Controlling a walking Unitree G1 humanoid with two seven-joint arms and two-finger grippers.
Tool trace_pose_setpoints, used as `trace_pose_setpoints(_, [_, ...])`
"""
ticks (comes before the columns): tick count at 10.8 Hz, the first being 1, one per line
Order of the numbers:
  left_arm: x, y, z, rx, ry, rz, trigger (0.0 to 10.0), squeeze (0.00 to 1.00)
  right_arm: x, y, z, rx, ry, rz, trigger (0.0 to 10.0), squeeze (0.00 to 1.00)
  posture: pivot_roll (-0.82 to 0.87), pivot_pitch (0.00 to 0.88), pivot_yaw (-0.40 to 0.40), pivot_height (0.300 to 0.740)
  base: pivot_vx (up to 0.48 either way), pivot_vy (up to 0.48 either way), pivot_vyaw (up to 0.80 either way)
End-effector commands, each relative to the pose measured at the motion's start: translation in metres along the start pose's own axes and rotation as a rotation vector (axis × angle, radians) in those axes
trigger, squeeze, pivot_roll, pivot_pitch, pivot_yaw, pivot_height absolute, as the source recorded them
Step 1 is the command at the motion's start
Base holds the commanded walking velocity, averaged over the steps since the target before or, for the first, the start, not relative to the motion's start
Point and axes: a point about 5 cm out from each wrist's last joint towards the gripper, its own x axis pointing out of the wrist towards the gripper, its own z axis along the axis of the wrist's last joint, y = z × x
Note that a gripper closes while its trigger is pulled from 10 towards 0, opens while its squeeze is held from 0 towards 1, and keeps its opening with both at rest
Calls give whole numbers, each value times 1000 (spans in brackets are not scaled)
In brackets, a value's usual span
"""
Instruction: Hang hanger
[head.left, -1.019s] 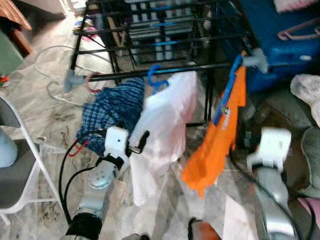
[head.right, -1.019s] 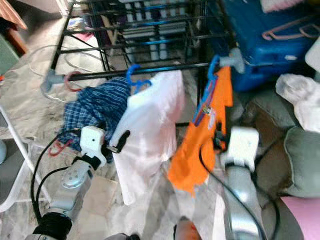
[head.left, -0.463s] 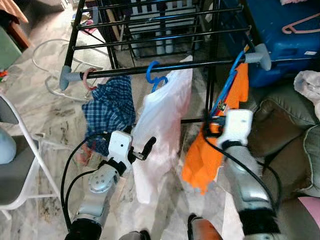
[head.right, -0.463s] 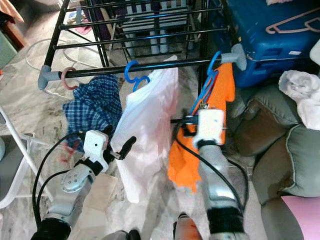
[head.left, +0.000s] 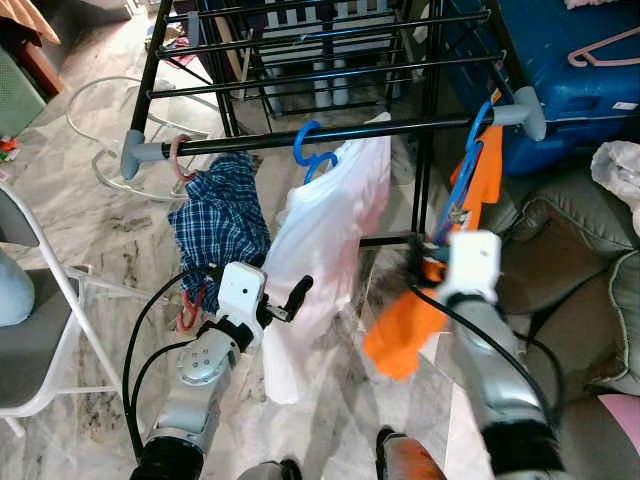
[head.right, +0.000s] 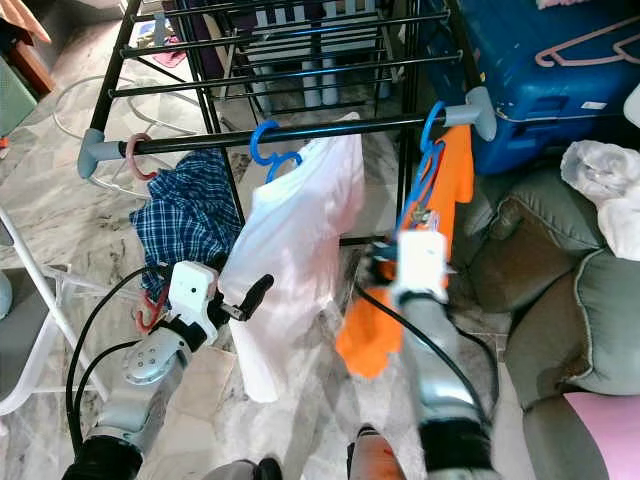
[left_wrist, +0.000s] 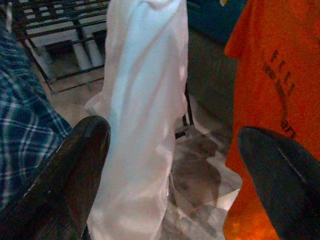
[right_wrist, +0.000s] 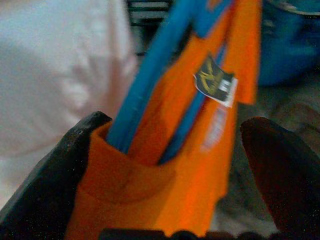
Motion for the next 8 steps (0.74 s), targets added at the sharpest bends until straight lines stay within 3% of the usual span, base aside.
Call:
trace_pose_setpoints(1, [-1, 0, -2, -1, 15, -5, 10000, 0, -5, -10, -1, -1, -1, -48, 10000, 0, -262, 215, 143, 740, 0, 0, 0])
trace_pose_setpoints(3, [0, -2, -1, 0, 16, -12, 10000, 0, -8, -38, -2, -29, 3, -120, 10000, 0, -270, 218, 151, 740, 0, 0, 0])
trace_pose_setpoints(4, [1, -2, -2, 1, 19, -21, 10000, 0, -2, -48, 9, -48, -32, -115, 10000, 0, -277, 219, 153, 740, 0, 0, 0])
trace_pose_setpoints(8, [5, -4, -3, -11, 26, -16, 10000, 0, 21, -40, 27, -66, -48, 43, 10000, 0, -278, 208, 142, 740, 0, 0, 0])
